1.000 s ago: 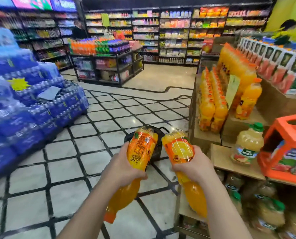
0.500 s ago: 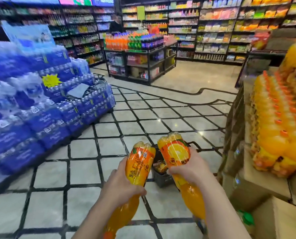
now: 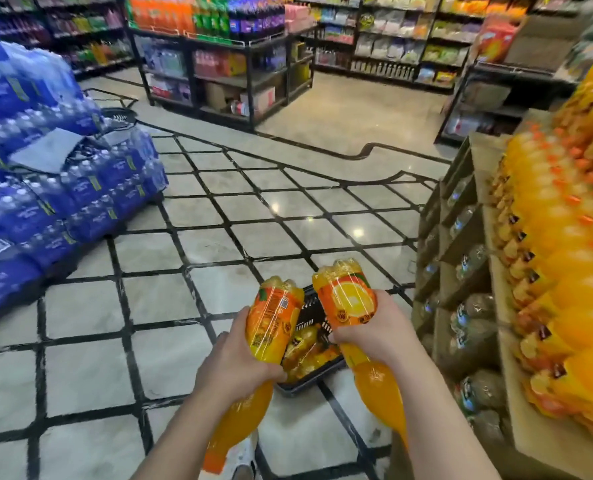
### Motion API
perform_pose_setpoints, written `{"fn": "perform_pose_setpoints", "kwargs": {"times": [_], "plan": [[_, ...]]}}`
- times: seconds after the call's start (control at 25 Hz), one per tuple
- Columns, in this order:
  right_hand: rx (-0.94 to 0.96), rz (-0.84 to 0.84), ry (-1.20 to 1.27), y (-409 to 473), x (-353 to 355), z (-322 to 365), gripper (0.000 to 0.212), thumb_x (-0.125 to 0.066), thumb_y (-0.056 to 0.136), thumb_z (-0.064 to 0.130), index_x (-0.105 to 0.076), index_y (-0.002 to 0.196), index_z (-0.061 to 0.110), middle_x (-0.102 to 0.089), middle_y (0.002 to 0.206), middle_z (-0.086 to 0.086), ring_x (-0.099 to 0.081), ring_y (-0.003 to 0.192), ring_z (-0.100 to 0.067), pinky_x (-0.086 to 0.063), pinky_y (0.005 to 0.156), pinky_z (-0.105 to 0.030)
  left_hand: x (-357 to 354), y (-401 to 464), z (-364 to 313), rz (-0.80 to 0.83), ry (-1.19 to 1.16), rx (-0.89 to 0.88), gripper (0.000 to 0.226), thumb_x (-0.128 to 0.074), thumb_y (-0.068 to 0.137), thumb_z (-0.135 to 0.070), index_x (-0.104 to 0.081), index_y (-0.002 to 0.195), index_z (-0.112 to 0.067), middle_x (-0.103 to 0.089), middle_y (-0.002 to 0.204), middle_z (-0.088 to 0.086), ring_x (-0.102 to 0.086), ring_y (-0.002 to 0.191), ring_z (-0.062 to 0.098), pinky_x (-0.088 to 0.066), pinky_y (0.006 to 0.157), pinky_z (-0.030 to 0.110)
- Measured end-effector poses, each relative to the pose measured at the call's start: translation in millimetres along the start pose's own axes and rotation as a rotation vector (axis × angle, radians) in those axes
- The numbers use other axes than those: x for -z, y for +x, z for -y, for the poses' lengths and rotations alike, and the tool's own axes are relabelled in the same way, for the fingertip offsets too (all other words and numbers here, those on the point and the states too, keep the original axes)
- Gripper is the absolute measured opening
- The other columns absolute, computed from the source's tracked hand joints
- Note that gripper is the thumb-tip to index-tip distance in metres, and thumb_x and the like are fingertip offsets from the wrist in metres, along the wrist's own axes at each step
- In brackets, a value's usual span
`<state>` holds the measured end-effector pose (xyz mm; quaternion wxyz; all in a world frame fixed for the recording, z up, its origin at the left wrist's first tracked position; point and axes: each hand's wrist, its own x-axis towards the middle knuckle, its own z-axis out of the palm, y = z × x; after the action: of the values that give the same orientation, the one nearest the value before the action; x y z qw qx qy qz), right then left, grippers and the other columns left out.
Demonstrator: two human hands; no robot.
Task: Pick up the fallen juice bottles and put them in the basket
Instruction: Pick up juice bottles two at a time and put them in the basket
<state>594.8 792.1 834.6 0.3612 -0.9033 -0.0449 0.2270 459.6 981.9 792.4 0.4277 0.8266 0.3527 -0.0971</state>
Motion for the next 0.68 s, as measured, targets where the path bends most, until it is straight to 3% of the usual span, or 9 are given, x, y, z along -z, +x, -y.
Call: {"fn": "perform_pose_setpoints", "kwargs": {"times": [0.2, 0.36, 0.48, 0.68], "plan": [[-0.162, -0.086, 0.04, 128, -22, 20, 0.109, -0.094, 0.048, 0.049, -0.04, 0.141, 0.031, -0.057, 0.122, 0.001, -0.058, 0.108, -0.023, -0.051, 0.088, -0.04, 0, 166, -31, 0.175, 0.071, -0.061, 0.138, -0.086, 0.037, -0.06, -0.007, 0.15, -0.055, -0.053, 0.125, -0.003, -0.06, 0.107, 0.025, -0.057, 0.088, 0.046], [-0.276, -0.087, 0.142, 228, -50, 5, 0.096, -0.095, 0.058, 0.04, -0.044, 0.139, 0.027, -0.059, 0.119, 0.001, -0.055, 0.098, -0.019, -0.043, 0.074, -0.031, -21, 278, -34, 0.249, 0.117, -0.068, 0.135, -0.086, 0.032, -0.063, -0.016, 0.148, -0.057, -0.061, 0.125, -0.002, -0.065, 0.105, 0.026, -0.057, 0.089, 0.046], [-0.396, -0.044, 0.193, 297, -75, -26, 0.097, -0.095, 0.063, 0.036, -0.043, 0.143, 0.022, -0.051, 0.115, 0.003, -0.053, 0.106, -0.021, -0.04, 0.081, -0.03, -54, 345, -32, 0.3, 0.133, -0.045, 0.135, -0.088, 0.036, -0.058, -0.017, 0.152, -0.052, -0.06, 0.126, -0.002, -0.062, 0.107, 0.025, -0.056, 0.091, 0.046], [-0.603, 0.0, 0.276, 412, -142, -120, 0.099, -0.096, 0.06, 0.042, -0.043, 0.141, 0.017, -0.058, 0.124, -0.004, -0.058, 0.117, -0.027, -0.044, 0.085, -0.033, -140, 451, 2, 0.327, 0.098, 0.046, 0.128, -0.098, 0.057, -0.04, -0.019, 0.158, -0.038, -0.053, 0.134, -0.007, -0.055, 0.118, 0.02, -0.048, 0.098, 0.041]]}}
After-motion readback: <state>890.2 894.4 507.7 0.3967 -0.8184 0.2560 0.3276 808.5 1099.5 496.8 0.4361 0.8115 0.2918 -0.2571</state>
